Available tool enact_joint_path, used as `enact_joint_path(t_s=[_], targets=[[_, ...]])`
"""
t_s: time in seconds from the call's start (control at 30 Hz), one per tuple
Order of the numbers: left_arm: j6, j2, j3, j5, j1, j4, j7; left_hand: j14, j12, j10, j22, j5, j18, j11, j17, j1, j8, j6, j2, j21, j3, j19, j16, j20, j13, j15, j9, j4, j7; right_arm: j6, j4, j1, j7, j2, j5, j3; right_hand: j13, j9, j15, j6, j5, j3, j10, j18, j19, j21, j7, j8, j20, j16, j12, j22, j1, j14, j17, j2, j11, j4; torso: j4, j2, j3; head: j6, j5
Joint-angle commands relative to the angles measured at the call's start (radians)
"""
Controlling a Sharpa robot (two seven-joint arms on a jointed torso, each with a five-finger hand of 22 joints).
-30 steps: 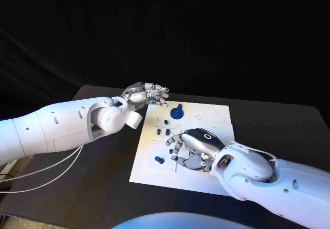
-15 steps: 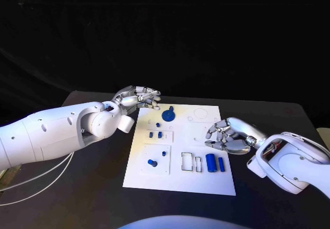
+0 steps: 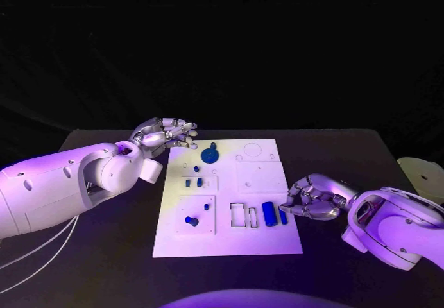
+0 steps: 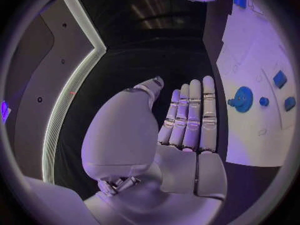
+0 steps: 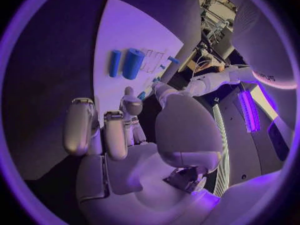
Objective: Assemble the parts on the task board
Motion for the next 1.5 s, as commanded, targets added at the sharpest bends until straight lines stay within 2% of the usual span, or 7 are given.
enact_joint_path(t_s=[0.03,0.27,0.43,0.7,0.9,1.17,1.5], targets=[[0.011,0.002,0.000,0.004,0.000,0.003,0.012,-0.007,0.003,-0.007,-0.001,0.001,0.011,-0.003,-0.001,0.003,0.007,-0.007,0.007,-0.005,-0.005,0.006,0.006,0.001,0.001,-0.001,0.001,-0.001,0.003,0.005,0.004,-0.014,-0.079,0.016,-0.123,-0.001,0.004,0.002,-0.007,-0.009,0.000,-0.006,0.008,-0.013,0.008,0.004,0.000,0.004,0.000,0.007,0.005,0.142,0.020,0.059,0.003,-0.001,0.001,0.003,-0.0020,-0.002,-0.0010,-0.001,-0.001],[0.012,0.001,0.000,0.004,0.000,0.006,0.012,-0.007,0.003,-0.007,-0.001,0.001,0.011,-0.003,-0.001,0.003,0.007,-0.007,0.007,-0.005,-0.005,0.006,0.006,0.001,0.001,-0.001,0.001,-0.001,0.003,0.010,-0.013,-0.028,-0.112,0.058,-0.180,-0.002,0.012,0.004,-0.007,-0.008,0.015,-0.013,0.008,-0.013,0.009,0.005,0.000,0.004,-0.001,0.009,0.008,0.143,0.028,0.059,0.006,0.002,0.001,0.007,0.0030,0.000,-0.0030,-0.005,0.002],[0.010,-0.001,0.000,0.004,0.000,0.008,0.013,-0.007,0.003,-0.007,-0.001,0.001,0.011,-0.003,-0.001,0.003,0.007,-0.007,0.007,-0.005,-0.005,0.006,0.006,0.001,0.001,-0.001,0.001,-0.001,0.003,0.000,-0.028,-0.037,-0.148,0.087,-0.205,-0.002,0.024,0.003,-0.005,-0.020,0.013,-0.023,0.010,-0.015,0.011,0.012,0.003,-0.004,0.000,0.018,0.015,0.147,0.029,0.063,0.029,0.004,0.003,0.010,-0.0013,0.000,-0.0020,-0.009,0.014],[0.011,-0.003,0.000,0.004,0.000,0.009,0.013,-0.007,0.003,-0.007,-0.001,0.001,0.011,-0.003,-0.001,0.003,0.007,-0.007,0.007,-0.005,-0.005,0.006,0.006,0.001,0.001,-0.001,0.001,-0.001,0.003,-0.014,-0.043,-0.048,-0.170,0.122,-0.225,-0.002,0.035,0.004,-0.004,-0.023,0.013,-0.027,0.013,-0.014,0.010,0.008,0.005,-0.006,0.001,0.021,0.025,0.146,0.035,0.064,0.035,0.004,0.004,0.008,-0.0030,0.000,-0.0003,-0.013,0.019],[0.011,-0.004,0.000,0.004,0.000,0.010,0.017,-0.008,0.005,-0.007,-0.002,0.002,0.011,-0.003,-0.001,0.004,0.007,-0.007,0.008,-0.007,-0.007,0.007,0.008,0.002,0.002,-0.002,0.002,0.000,0.003,0.007,-0.063,-0.054,-0.195,0.145,-0.237,-0.002,0.036,0.006,-0.001,-0.030,0.004,-0.043,0.006,-0.013,0.007,-0.001,0.008,-0.010,0.003,0.021,0.020,0.144,0.031,0.063,0.033,0.003,0.007,0.011,-0.0021,0.000,-0.0008,-0.014,0.018],[0.019,-0.005,0.000,0.004,0.000,0.011,0.021,-0.008,0.005,-0.008,-0.003,0.002,0.011,-0.003,-0.002,0.004,0.007,-0.007,0.008,-0.007,-0.008,0.007,0.008,0.002,0.002,-0.001,0.002,0.000,0.003,0.032,-0.090,-0.075,-0.233,0.180,-0.256,-0.002,0.050,0.018,0.003,-0.039,-0.041,-0.095,-0.005,-0.010,0.003,-0.015,0.011,-0.008,0.008,0.021,0.021,0.142,0.002,0.062,0.032,0.016,0.011,0.013,-0.0023,0.000,0.0000,-0.014,0.026],[0.023,-0.006,0.000,0.004,0.000,0.012,0.024,-0.008,0.006,-0.008,-0.003,0.002,0.011,-0.003,-0.002,0.004,0.008,-0.007,0.008,-0.008,-0.008,0.007,0.008,0.002,0.002,-0.001,0.002,0.001,0.003,0.033,-0.106,-0.095,-0.260,0.211,-0.261,-0.002,0.086,0.035,0.000,-0.036,-0.041,-0.117,0.010,-0.014,0.010,0.003,0.007,0.012,0.007,0.027,0.053,0.150,0.038,0.064,0.046,0.038,0.008,0.009,-0.0025,-0.001,-0.0010,-0.015,0.027]])
